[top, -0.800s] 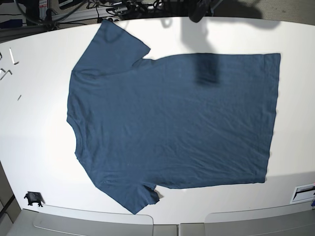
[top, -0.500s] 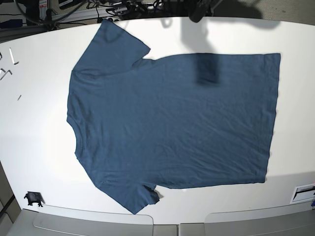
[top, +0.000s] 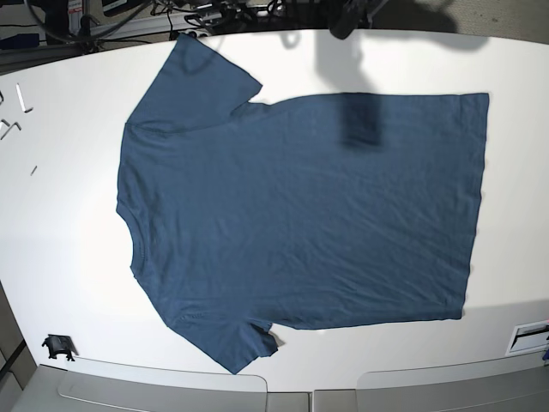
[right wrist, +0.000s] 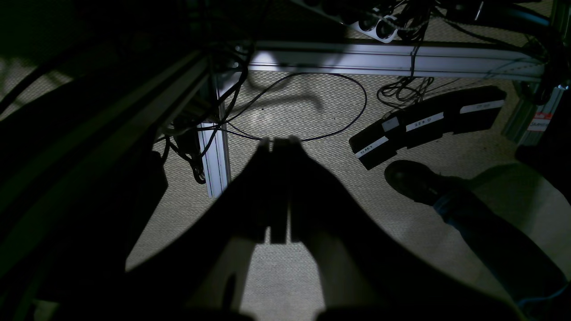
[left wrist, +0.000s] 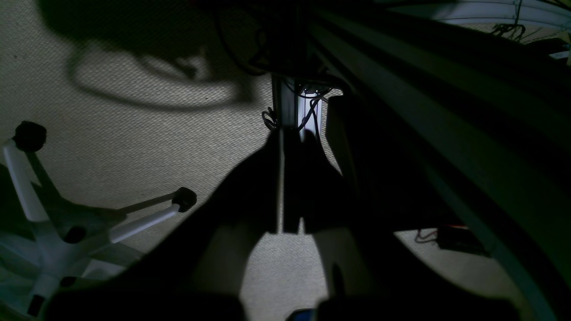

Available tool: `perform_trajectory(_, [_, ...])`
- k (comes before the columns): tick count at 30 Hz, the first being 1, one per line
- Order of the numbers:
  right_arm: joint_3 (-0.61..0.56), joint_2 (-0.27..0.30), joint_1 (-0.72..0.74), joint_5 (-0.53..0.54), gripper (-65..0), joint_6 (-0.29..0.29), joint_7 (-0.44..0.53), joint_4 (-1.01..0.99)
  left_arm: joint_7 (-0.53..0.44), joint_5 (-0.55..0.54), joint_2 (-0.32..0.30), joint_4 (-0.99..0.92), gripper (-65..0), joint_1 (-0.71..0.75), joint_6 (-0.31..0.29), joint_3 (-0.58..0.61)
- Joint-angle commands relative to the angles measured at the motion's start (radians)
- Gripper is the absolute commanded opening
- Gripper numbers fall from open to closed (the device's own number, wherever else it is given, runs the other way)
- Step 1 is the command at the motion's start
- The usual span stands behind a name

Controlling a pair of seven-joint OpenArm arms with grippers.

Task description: Fold the T-shirt properly

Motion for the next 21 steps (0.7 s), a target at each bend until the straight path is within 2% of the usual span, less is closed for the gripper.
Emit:
perform_trajectory(1, [0.002,0.000,0.005,0.000,-65.0,-0.006,0.003,0.005,-0.001,-0.001,0.005,0.004,-65.0,0.008,0.003,0.002])
perform_trajectory(12, [0.002,0.009,-0.050,-0.001,-65.0,-0.006,0.013,0.010,-0.046,-0.001,-0.023,0.004,-65.0,0.059,0.003,0.002])
perform_trajectory(15, [0.002,0.035,-0.081,-0.001,-65.0,-0.006,0.016,0.040,-0.046,-0.001,-0.050,0.011,-65.0,0.074,0.003,0.002])
perform_trajectory(21, [0.002,0.120,-0.175,-0.001,-65.0,-0.006,0.015,0.155,-0.046,-0.002,-0.143,0.109,-65.0,0.163,0.003,0.002])
